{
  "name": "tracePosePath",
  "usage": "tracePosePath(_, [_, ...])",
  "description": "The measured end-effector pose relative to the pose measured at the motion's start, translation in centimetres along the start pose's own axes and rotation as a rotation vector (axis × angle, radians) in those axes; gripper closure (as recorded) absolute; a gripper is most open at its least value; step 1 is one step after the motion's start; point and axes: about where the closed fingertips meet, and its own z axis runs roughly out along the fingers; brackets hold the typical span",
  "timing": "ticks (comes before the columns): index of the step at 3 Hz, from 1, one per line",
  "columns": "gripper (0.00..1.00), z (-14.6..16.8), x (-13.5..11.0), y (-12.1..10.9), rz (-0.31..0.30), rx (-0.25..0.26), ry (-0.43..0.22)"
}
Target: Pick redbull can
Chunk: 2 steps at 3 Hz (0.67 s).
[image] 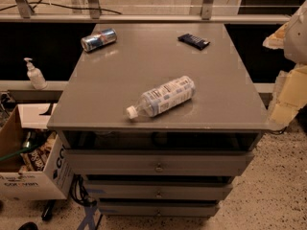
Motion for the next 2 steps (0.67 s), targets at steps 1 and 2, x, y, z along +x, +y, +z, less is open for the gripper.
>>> tracePosePath(1, [0.0,0.0,0.0,0.0,0.0,0.0,0.0])
tracePosePath(2, [0.0,0.5,-0.7,-1.3,0.008,0.025,-0.033])
